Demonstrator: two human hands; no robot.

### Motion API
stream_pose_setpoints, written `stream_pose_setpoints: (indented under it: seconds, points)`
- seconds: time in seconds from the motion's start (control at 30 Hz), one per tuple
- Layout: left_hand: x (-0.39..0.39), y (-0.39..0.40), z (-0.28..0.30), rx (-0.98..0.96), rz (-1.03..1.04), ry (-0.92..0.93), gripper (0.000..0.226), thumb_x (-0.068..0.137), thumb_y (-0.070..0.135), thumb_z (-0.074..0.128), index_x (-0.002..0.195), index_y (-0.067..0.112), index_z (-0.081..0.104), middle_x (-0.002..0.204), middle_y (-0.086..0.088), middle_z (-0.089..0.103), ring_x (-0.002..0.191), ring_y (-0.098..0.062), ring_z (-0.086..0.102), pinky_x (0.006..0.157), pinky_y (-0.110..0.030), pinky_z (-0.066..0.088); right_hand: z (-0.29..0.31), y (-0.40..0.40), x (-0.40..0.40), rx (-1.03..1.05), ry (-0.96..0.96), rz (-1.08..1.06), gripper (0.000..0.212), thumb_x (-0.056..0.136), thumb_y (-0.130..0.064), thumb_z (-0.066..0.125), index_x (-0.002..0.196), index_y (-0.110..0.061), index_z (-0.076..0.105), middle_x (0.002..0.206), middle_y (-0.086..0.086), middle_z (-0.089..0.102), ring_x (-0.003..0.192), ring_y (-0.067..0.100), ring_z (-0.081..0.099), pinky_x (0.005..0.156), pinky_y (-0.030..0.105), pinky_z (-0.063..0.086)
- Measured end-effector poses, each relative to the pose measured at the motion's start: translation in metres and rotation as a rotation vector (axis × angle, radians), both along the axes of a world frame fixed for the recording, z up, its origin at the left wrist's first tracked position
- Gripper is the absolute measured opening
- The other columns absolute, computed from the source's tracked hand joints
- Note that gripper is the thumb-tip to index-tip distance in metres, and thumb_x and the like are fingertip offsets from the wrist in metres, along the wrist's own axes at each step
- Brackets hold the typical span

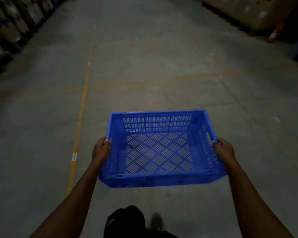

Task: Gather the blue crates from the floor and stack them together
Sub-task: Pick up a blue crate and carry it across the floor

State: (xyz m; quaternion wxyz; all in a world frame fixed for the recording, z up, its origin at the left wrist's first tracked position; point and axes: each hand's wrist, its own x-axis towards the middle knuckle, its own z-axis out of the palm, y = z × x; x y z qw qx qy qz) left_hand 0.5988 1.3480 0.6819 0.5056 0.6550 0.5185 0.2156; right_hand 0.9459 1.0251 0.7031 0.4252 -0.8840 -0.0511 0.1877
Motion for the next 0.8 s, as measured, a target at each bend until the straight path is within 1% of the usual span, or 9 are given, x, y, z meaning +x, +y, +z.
stream_pose_setpoints:
  seconds: [0.1,0.2,0.23,0.3,0.37,0.47,0.57,0.67,0.8]
  points:
    - [0.020,0.053,0.004,-0.023,0.053,-0.010,0.028,0.105,0.026,0.039,0.121,0.029,0.062,0.101,-0.004,0.070,0.083,-0.026,0.068,0.068,-0.037,0.053,0.002,0.074,0.037,0.005,0.010,0.053,0.033,0.091,-0.025,0.058,0.119,-0.011,0.066,0.106,0.011,0.069,0.094,0.031,0.066,0.085,0.045,0.055]
    - [0.045,0.110,0.000,-0.060,0.101,-0.028,0.024,0.104,0.029,0.045,0.117,0.026,0.065,0.099,-0.006,0.071,0.075,-0.024,0.066,0.064,-0.035,0.051,-0.003,0.147,0.074,-0.016,0.038,0.066,0.042,0.081,-0.029,0.062,0.118,-0.009,0.067,0.114,0.015,0.068,0.101,0.035,0.065,0.088,0.045,0.054]
    - [0.054,0.129,-0.001,-0.065,0.109,-0.031,0.024,0.104,0.029,0.046,0.117,0.024,0.066,0.096,-0.005,0.070,0.073,-0.022,0.065,0.063,-0.033,0.050,-0.006,0.170,0.085,-0.027,0.042,0.067,0.040,0.077,-0.031,0.060,0.110,-0.009,0.069,0.109,0.016,0.069,0.098,0.035,0.066,0.085,0.045,0.055]
    - [0.073,0.169,-0.003,-0.077,0.111,-0.034,0.024,0.104,0.029,0.047,0.115,0.021,0.066,0.093,-0.005,0.070,0.069,-0.020,0.063,0.060,-0.030,0.048,-0.010,0.215,0.102,-0.030,0.036,0.085,0.030,0.074,-0.033,0.055,0.085,-0.009,0.069,0.091,0.016,0.070,0.086,0.035,0.067,0.078,0.045,0.054]
    - [0.093,0.211,-0.005,-0.100,0.112,-0.027,0.022,0.103,0.027,0.048,0.114,0.022,0.067,0.094,-0.005,0.071,0.069,-0.019,0.064,0.059,-0.030,0.049,-0.012,0.259,0.120,-0.035,0.020,0.088,0.028,0.076,-0.035,0.051,0.077,-0.011,0.065,0.087,0.015,0.070,0.083,0.034,0.066,0.077,0.044,0.053]
    - [0.120,0.271,-0.003,-0.119,0.106,-0.023,0.020,0.102,0.022,0.049,0.113,0.024,0.066,0.091,-0.002,0.071,0.069,-0.019,0.065,0.057,-0.028,0.049,-0.016,0.319,0.145,-0.024,0.027,0.107,0.021,0.084,-0.028,0.050,0.083,-0.014,0.066,0.090,0.011,0.071,0.085,0.033,0.066,0.079,0.044,0.053]
    - [0.146,0.332,-0.001,-0.135,0.099,0.017,0.021,0.101,0.019,0.047,0.112,0.026,0.064,0.090,-0.001,0.070,0.068,-0.020,0.065,0.057,-0.029,0.049,-0.021,0.373,0.169,-0.023,0.042,0.105,0.022,0.082,-0.026,0.047,0.087,-0.017,0.067,0.089,0.009,0.071,0.083,0.031,0.067,0.078,0.044,0.055]
    - [0.172,0.394,-0.005,-0.150,0.100,0.048,0.022,0.099,0.022,0.049,0.110,0.031,0.065,0.097,-0.003,0.072,0.074,-0.024,0.067,0.065,-0.035,0.052,-0.025,0.429,0.191,0.000,0.071,0.114,0.023,0.085,-0.021,0.046,0.092,-0.017,0.068,0.088,0.008,0.071,0.082,0.031,0.067,0.078,0.045,0.055]
    - [0.215,0.473,-0.018,-0.183,0.099,0.057,0.025,0.101,0.020,0.048,0.118,0.025,0.064,0.101,-0.008,0.070,0.072,-0.023,0.064,0.064,-0.034,0.050,-0.035,0.508,0.231,-0.001,0.113,0.159,0.027,0.090,-0.011,0.045,0.103,-0.012,0.069,0.093,0.011,0.069,0.084,0.032,0.066,0.072,0.037,0.050]
